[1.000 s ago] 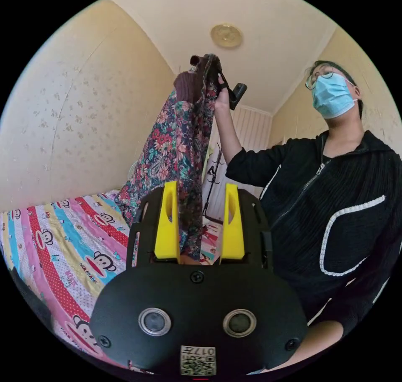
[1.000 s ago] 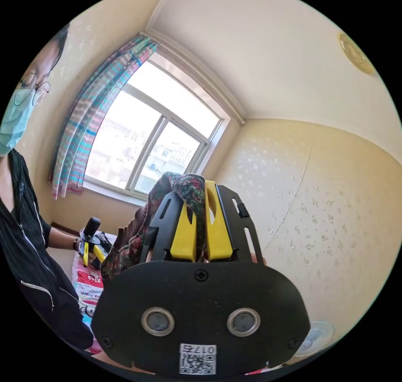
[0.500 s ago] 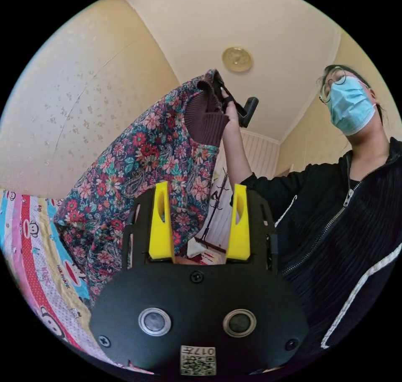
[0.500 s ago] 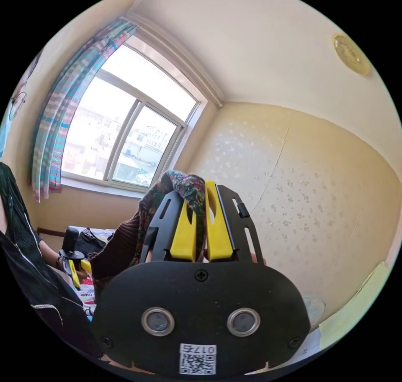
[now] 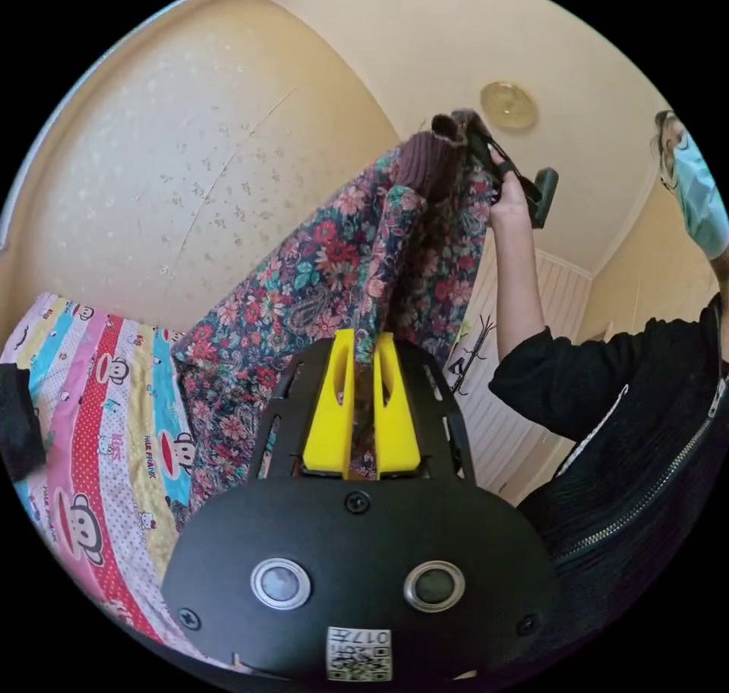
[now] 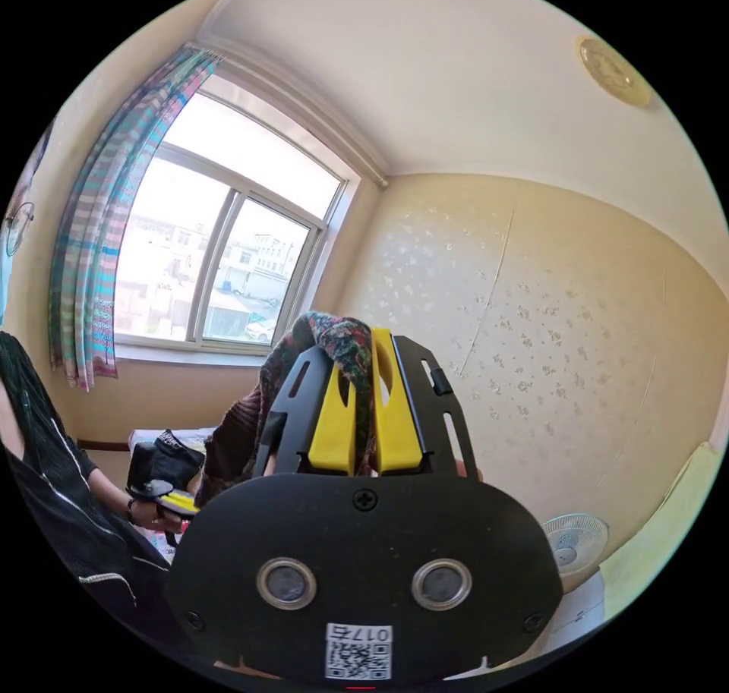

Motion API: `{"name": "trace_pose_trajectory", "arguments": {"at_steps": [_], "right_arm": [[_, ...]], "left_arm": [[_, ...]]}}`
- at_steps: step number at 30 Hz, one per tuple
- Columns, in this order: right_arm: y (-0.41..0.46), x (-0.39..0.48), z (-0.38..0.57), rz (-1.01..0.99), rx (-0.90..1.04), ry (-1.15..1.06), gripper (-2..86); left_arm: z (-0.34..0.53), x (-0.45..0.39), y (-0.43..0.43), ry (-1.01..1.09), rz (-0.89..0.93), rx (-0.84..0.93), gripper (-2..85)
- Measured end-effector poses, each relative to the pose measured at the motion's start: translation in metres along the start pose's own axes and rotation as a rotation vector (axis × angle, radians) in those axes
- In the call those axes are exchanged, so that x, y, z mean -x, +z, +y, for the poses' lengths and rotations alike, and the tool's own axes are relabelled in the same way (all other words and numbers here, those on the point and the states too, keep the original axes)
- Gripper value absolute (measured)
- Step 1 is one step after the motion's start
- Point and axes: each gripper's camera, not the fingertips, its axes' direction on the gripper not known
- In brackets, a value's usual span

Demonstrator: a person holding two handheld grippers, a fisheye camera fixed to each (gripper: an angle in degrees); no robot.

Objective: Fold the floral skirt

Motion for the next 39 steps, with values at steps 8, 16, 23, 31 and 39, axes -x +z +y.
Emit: {"name": "trace_pose_trajectory", "arguments": {"at_steps": [8,16,23,31,39], "right_arm": [[-0.024,-0.042,0.051,-0.095,0.034,-0.043,4.3],[-0.038,-0.059,0.176,-0.260,-0.041,-0.042,5.1],[0.029,-0.015,0.328,-0.432,0.039,0.113,7.5],[0.113,0.025,0.359,-0.689,-0.039,0.351,13.4],[0.141,0.072,0.351,-0.653,-0.075,0.430,13.4]], "left_arm": [[-0.101,0.039,-0.098,-0.126,0.071,-0.382,1.7],[-0.170,-0.057,-0.098,0.222,0.162,-0.515,0.8],[-0.169,-0.148,-0.078,0.494,0.071,-0.452,0.8],[-0.165,-0.172,-0.116,0.477,0.034,-0.480,0.8],[-0.140,-0.189,-0.162,0.453,-0.065,-0.549,0.8]]}}
